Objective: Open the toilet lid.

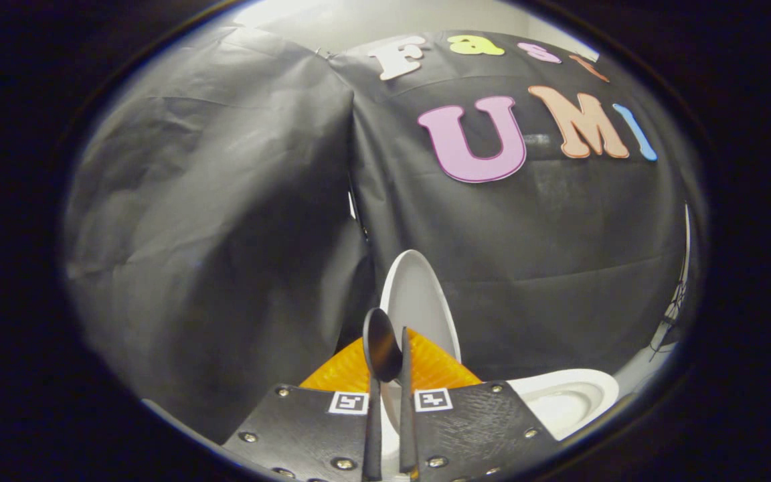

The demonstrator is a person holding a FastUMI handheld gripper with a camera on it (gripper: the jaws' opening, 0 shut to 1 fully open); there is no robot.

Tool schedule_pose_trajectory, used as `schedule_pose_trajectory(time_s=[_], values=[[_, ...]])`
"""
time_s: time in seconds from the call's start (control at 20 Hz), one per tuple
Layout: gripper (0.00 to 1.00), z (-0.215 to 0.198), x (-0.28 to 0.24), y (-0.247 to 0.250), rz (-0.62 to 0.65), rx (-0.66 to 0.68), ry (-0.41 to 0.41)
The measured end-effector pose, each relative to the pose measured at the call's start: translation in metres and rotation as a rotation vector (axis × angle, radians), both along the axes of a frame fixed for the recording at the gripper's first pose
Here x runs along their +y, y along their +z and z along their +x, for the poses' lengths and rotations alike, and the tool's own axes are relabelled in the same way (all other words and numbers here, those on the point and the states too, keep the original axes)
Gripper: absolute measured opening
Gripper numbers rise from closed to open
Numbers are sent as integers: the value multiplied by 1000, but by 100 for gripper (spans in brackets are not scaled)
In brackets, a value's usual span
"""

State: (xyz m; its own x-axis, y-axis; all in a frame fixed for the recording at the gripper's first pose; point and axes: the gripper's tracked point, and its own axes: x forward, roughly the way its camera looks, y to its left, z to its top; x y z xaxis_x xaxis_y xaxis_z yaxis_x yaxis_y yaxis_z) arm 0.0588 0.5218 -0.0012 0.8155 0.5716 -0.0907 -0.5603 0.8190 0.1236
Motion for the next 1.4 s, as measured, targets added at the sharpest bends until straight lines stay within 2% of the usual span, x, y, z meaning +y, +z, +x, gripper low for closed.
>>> schedule_pose_trajectory(time_s=[0.55, 0.75, 0.85, 0.95, 1.2, 1.35, 1.4], values=[[11, -9, 25, -8, -5, 14, 59], [11, -10, 25, -9, -18, 6, 27], [29, -8, 29, -10, 31, 29, 36], [42, -14, 33, -5, 62, 39, 65], [76, -19, 6, 31, 112, -51, 32], [97, -16, -24, 54, 84, -118, -10], [97, -15, -37, 56, 65, -126, -27]])
